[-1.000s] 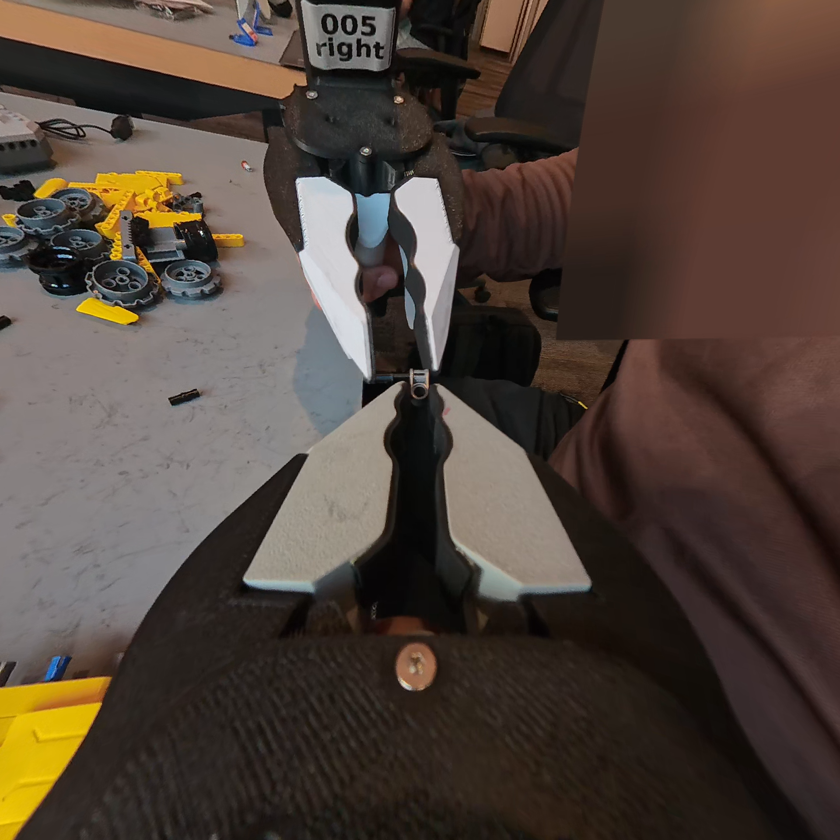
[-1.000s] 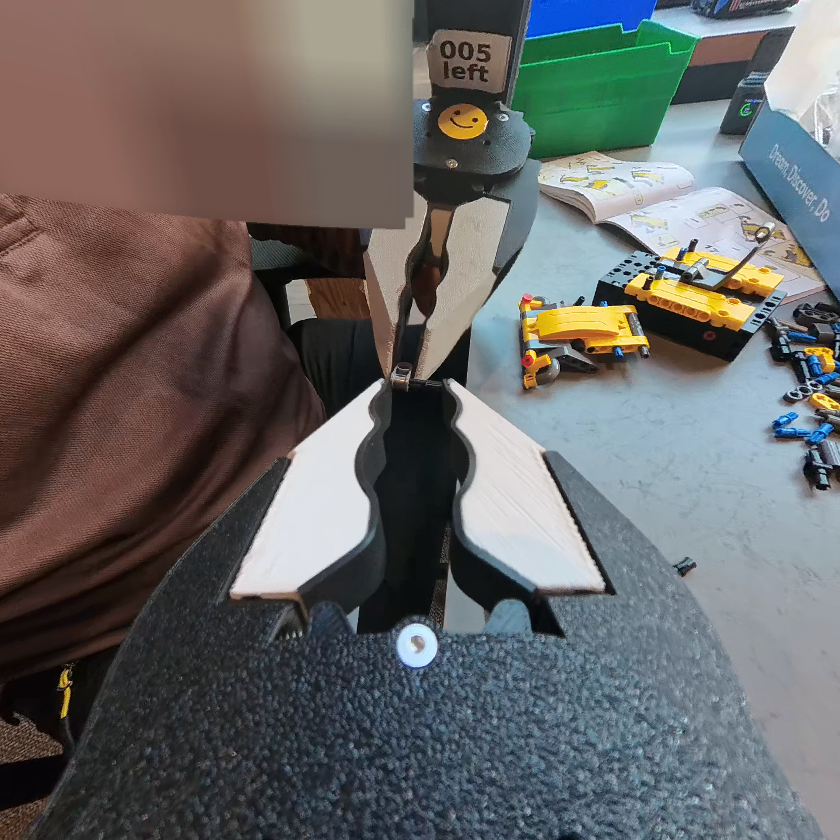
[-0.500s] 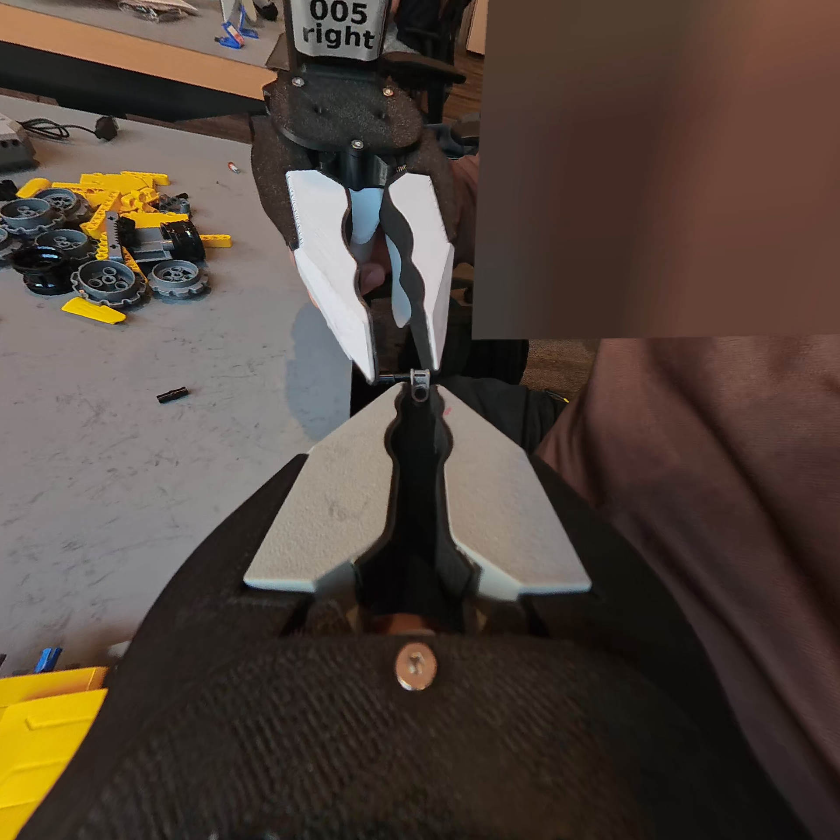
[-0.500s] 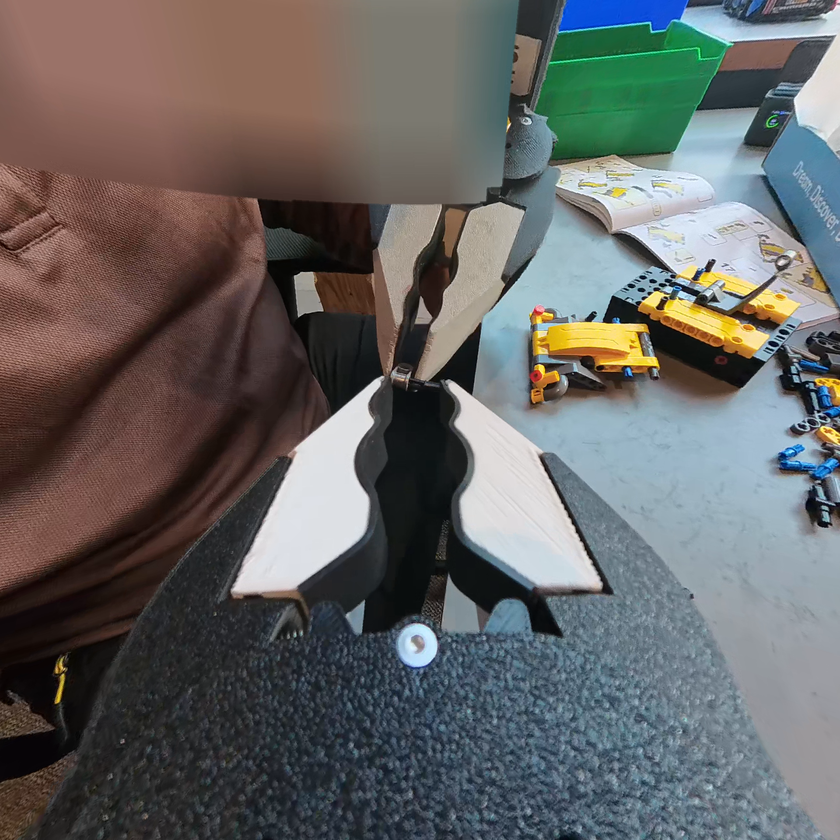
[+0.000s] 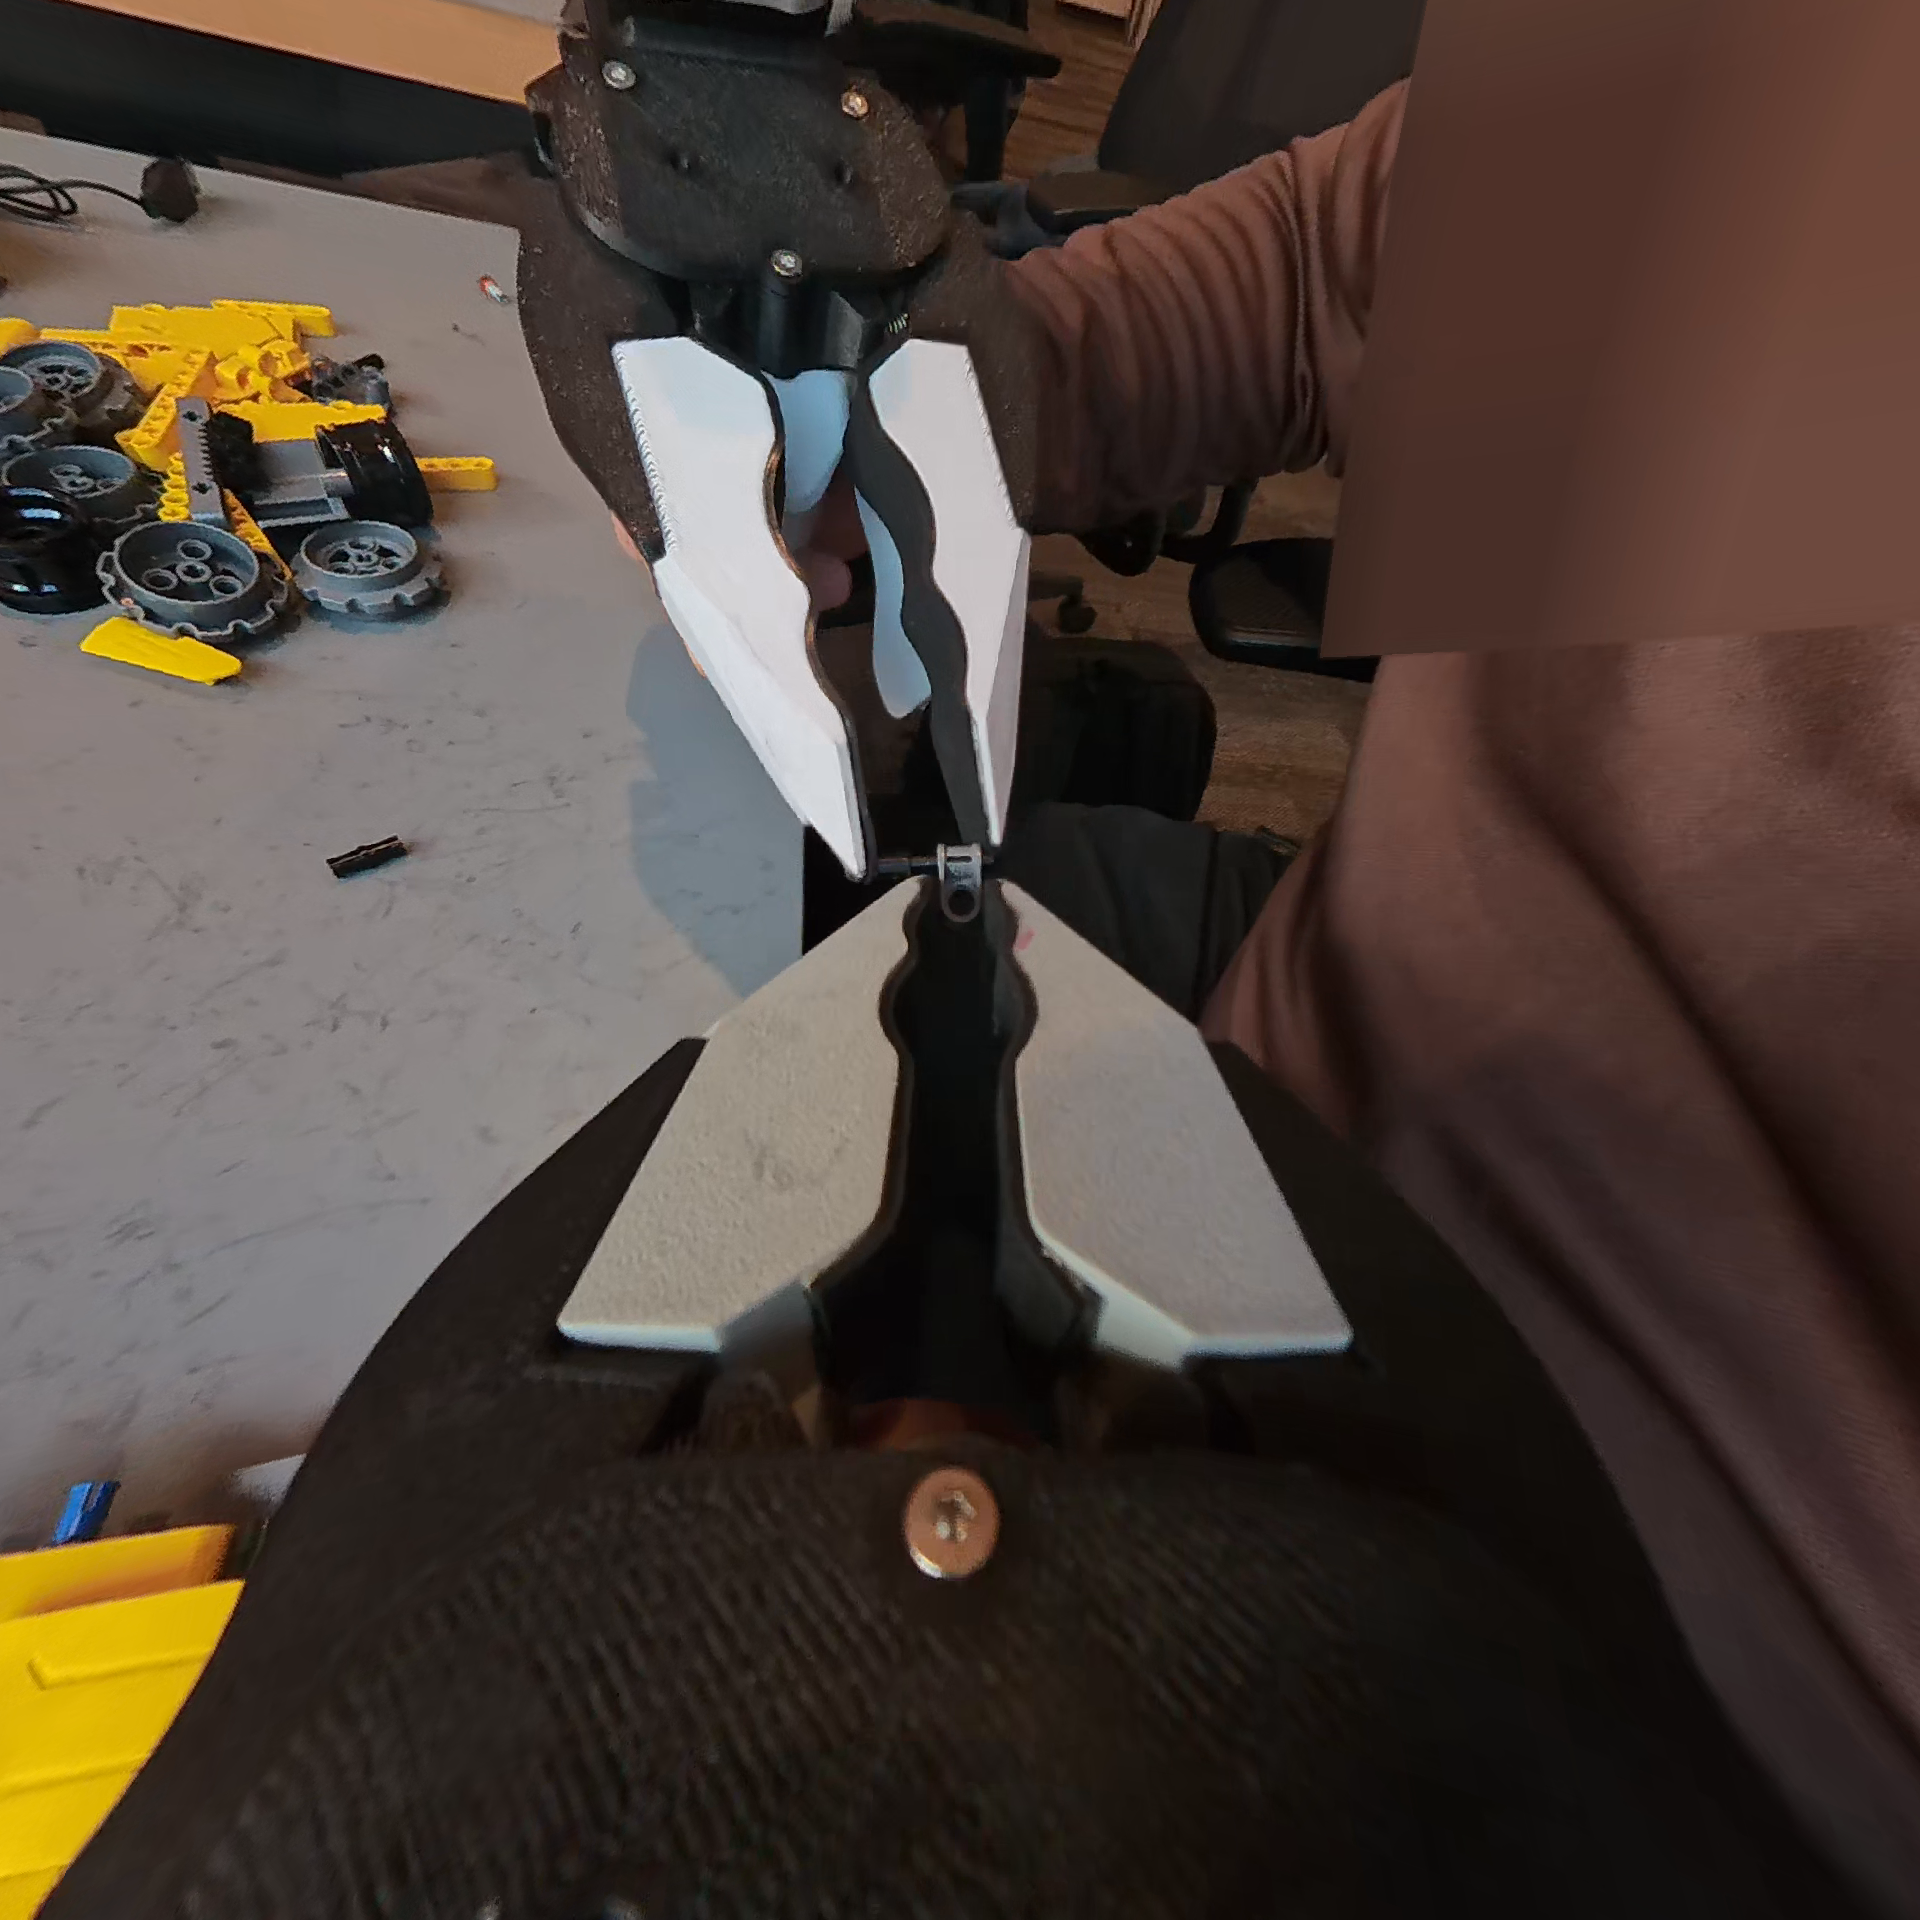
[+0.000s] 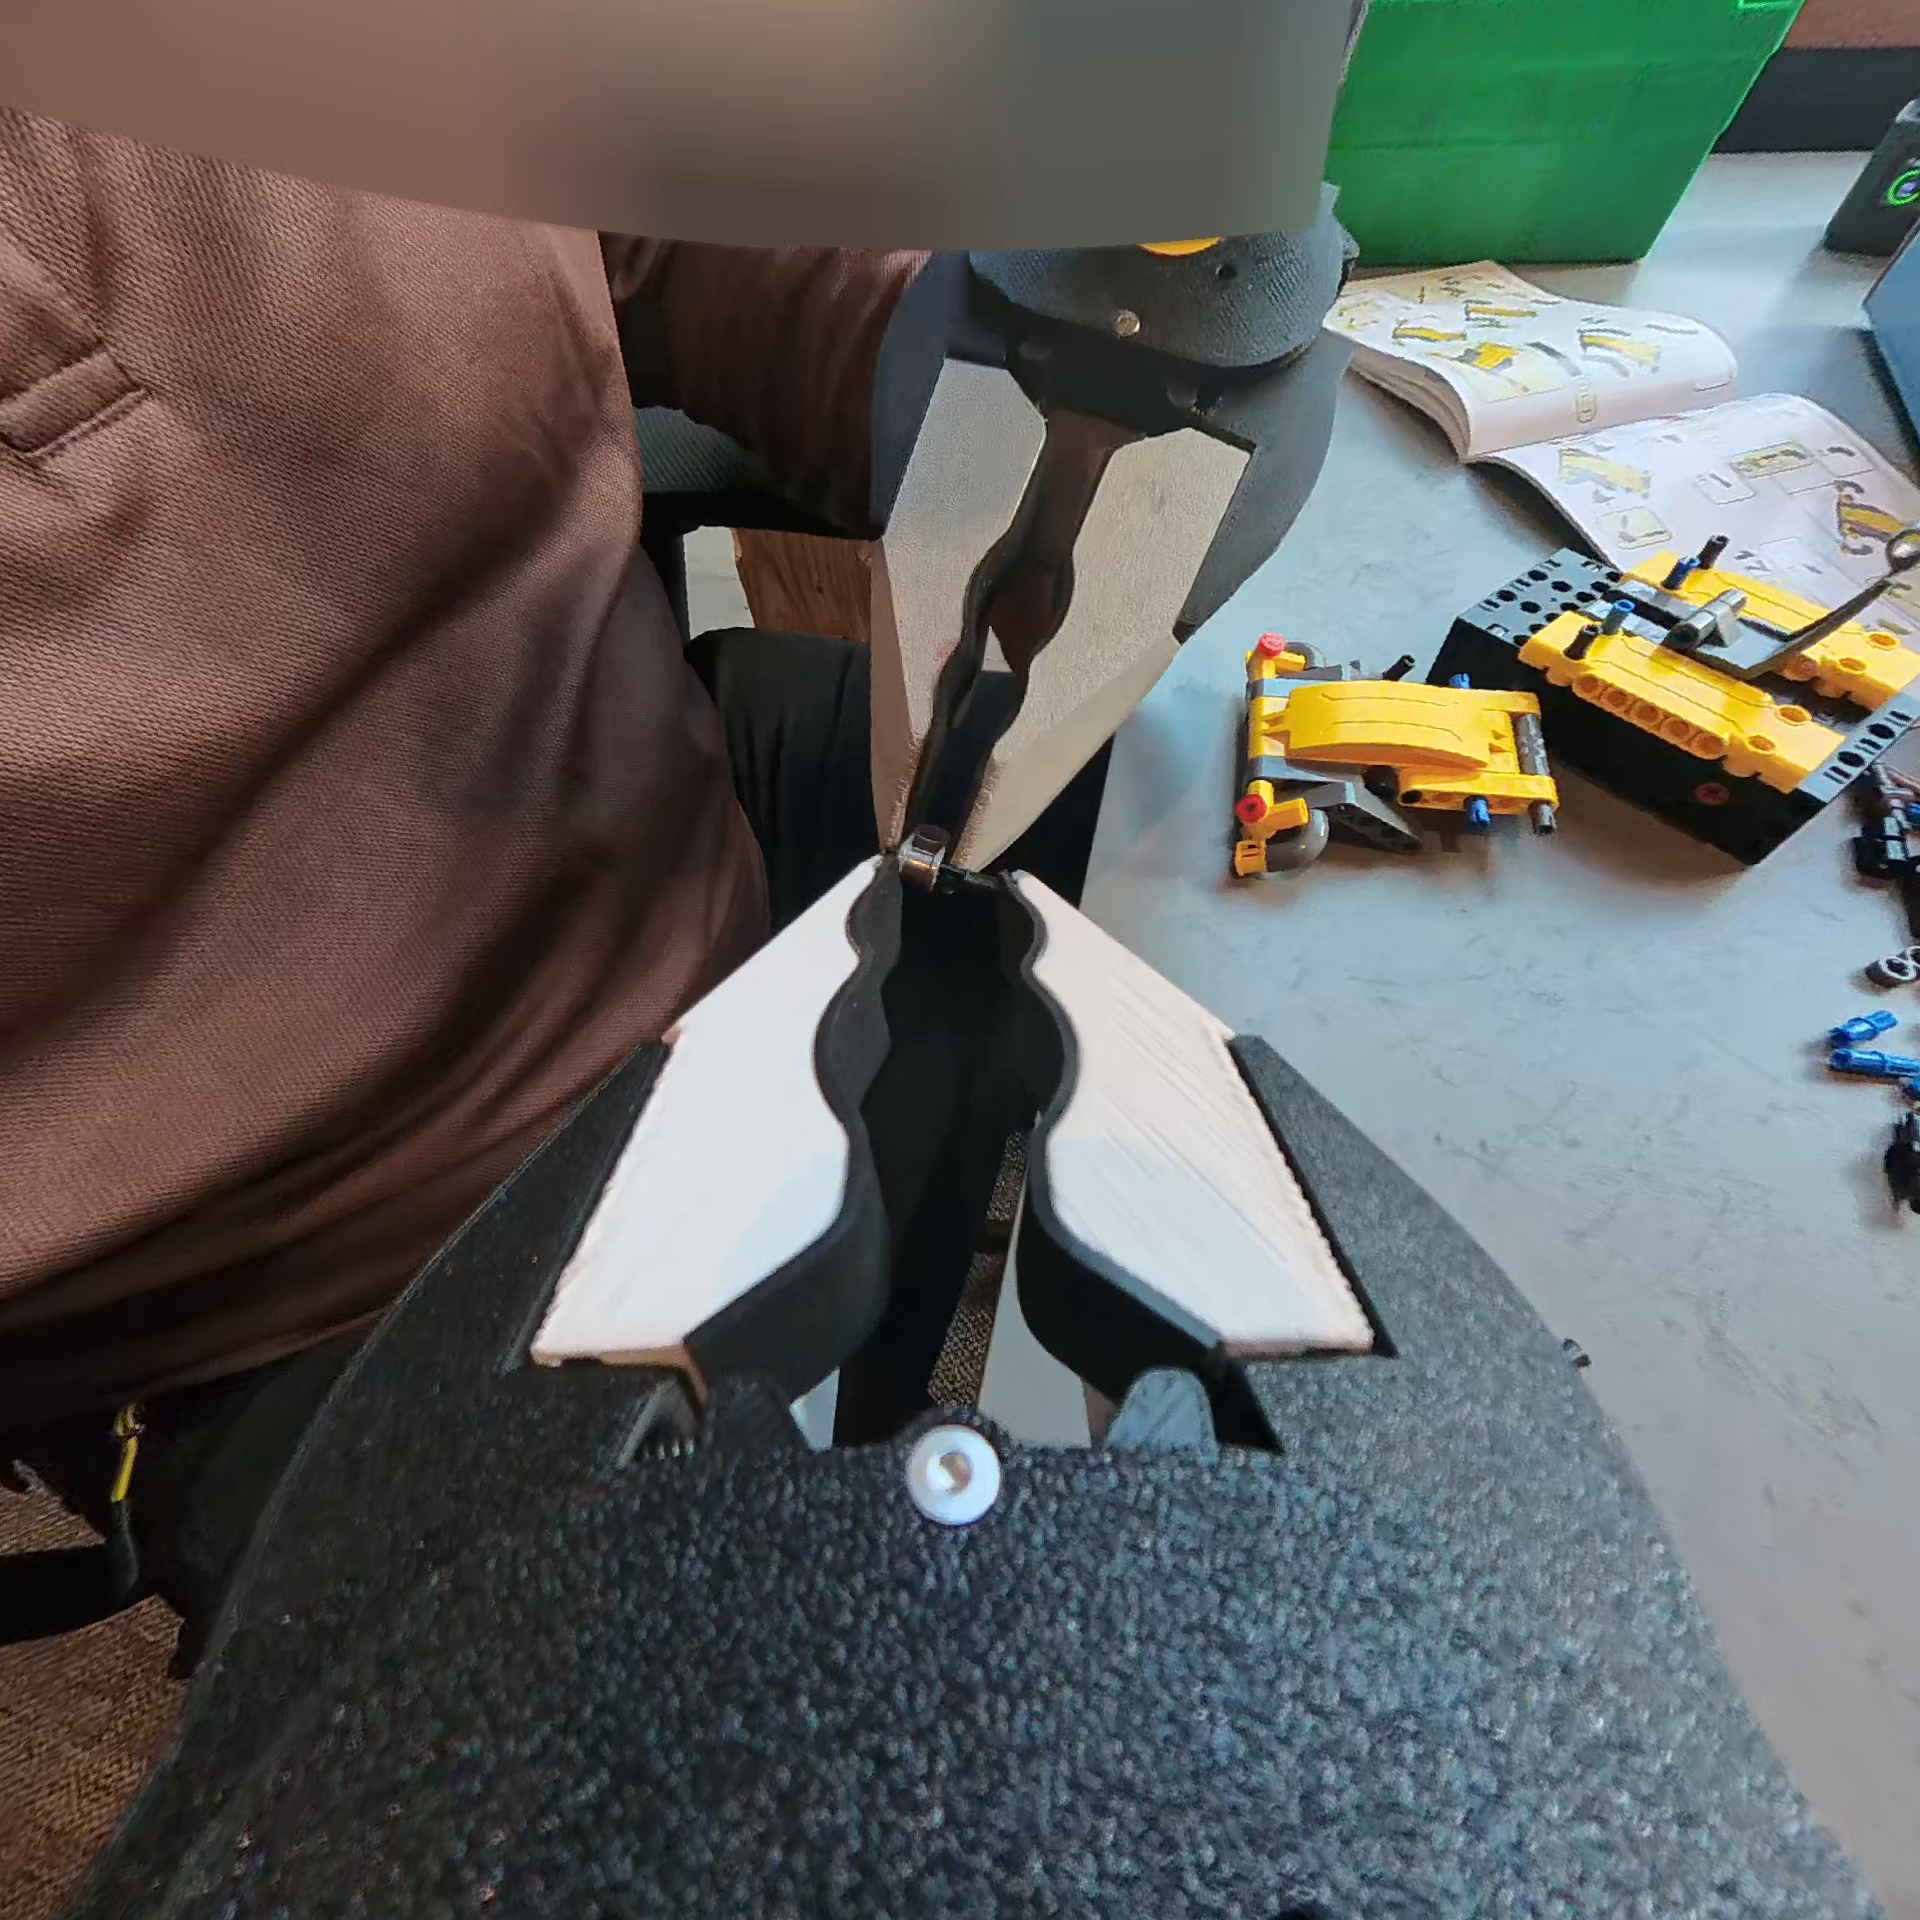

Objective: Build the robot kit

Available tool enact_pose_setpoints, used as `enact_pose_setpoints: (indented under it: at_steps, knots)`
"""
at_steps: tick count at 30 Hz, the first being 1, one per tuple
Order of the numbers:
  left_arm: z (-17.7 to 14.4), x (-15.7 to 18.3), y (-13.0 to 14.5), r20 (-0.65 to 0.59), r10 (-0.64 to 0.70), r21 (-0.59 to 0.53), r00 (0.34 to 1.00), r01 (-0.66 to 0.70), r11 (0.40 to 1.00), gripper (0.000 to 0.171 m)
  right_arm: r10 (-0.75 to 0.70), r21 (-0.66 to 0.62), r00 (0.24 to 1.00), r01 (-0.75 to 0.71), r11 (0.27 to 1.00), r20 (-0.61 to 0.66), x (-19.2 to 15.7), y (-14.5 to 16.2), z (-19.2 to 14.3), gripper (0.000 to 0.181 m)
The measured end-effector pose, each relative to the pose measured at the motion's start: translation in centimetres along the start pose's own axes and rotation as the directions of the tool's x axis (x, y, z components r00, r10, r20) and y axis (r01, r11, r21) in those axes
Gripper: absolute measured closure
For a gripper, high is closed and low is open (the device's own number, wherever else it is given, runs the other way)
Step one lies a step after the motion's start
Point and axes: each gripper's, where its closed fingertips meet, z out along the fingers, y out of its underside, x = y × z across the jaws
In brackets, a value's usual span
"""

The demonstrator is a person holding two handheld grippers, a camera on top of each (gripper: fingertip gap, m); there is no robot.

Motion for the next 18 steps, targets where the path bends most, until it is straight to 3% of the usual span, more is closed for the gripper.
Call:
enact_pose_setpoints:
  at_steps: [11,14,18]
  knots:
    - [0.5,-0.3,0.5,-0.006,0.019,-0.045,1.000,-0.019,0.999,0.167,0.002,-0.026,1.000,-0.001,1.000,0.024,0.2,0.7,-0.1,0.168]
    - [0.4,-2.1,0.8,0.101,0.051,-0.065,0.994,-0.045,0.997,0.168,0.100,-0.035,0.995,-0.100,0.994,-0.003,1.7,1.3,-0.3,0.165]
    - [1.1,-4.9,2.1,0.298,0.290,-0.278,0.909,-0.208,0.938,0.167,0.030,-0.172,0.989,-0.055,0.984,-0.146,4.0,3.3,-0.7,0.164]
